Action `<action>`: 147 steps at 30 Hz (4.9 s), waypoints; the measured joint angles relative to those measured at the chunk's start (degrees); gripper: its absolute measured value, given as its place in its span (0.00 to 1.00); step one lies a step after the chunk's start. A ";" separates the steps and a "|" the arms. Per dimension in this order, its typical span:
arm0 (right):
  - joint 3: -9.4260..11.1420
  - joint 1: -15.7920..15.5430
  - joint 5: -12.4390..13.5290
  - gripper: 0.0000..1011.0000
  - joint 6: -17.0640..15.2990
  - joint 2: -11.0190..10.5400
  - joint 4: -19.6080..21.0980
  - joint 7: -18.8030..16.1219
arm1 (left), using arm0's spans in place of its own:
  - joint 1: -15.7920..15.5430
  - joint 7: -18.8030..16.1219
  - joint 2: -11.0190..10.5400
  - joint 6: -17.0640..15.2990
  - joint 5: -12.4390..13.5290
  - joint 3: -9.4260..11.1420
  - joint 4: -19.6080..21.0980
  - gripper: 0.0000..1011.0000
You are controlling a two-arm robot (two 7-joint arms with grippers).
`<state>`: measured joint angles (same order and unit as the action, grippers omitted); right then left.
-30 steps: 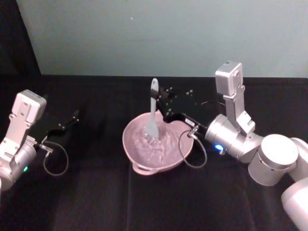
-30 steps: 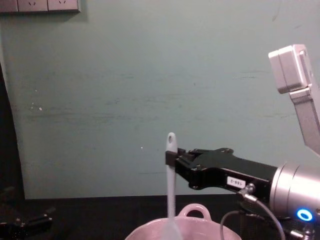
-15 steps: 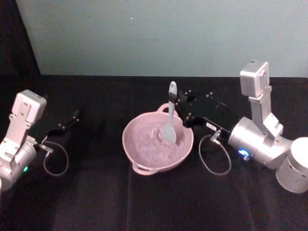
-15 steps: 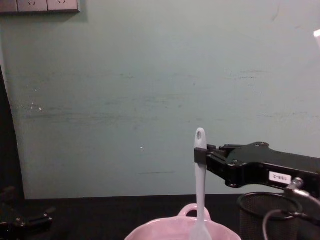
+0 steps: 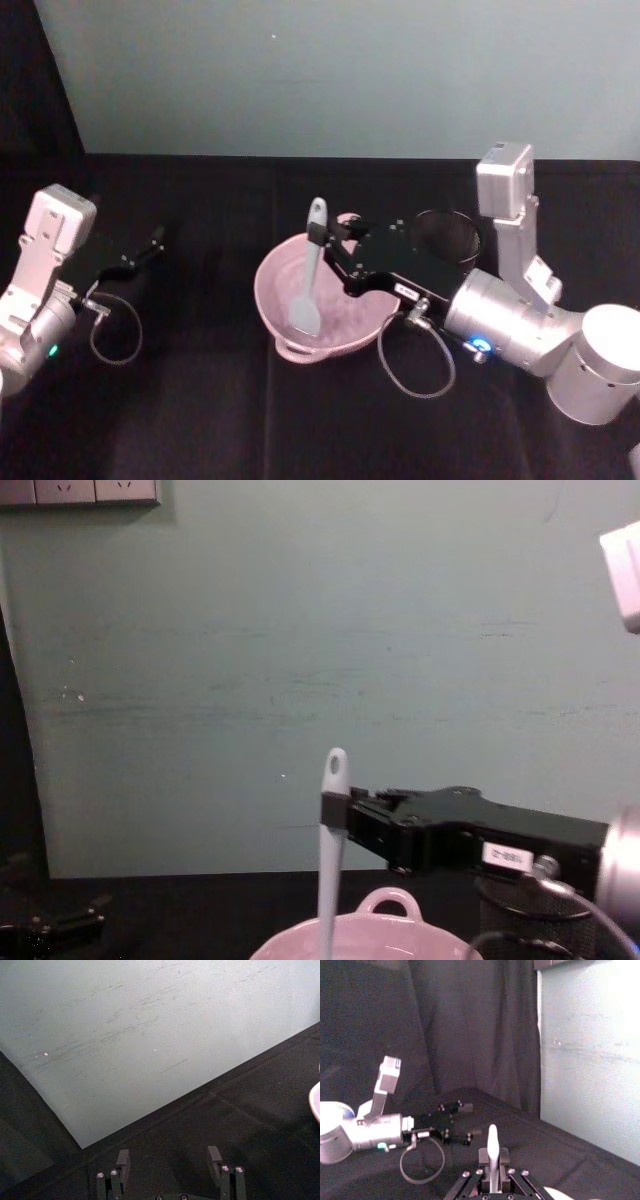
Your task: Use the one hand to pick up the spoon and stir the clear water in the bowl.
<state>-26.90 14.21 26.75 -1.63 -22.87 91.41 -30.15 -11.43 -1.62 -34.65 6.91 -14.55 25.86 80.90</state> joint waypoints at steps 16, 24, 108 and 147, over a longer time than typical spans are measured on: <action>-0.08 6.03 -5.16 0.11 7.27 5.31 -11.77 4.86 | 0.00 0.00 0.00 0.00 0.00 0.00 0.00 1.00; 2.74 4.38 -6.91 0.11 7.47 3.40 -9.90 5.82 | 0.00 0.00 0.00 0.00 0.00 0.00 0.00 1.00; 9.88 4.78 23.87 0.11 -9.28 -7.86 -9.60 7.38 | 0.00 0.00 0.00 0.00 0.00 0.00 0.00 1.00; 7.64 4.36 25.60 0.11 -8.52 -8.79 -11.09 7.91 | 0.00 0.00 0.00 0.00 0.00 0.00 0.00 1.00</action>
<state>-19.26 18.57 52.35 -10.15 -31.66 80.31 -22.24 -11.43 -1.62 -34.64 6.90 -14.55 25.86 80.90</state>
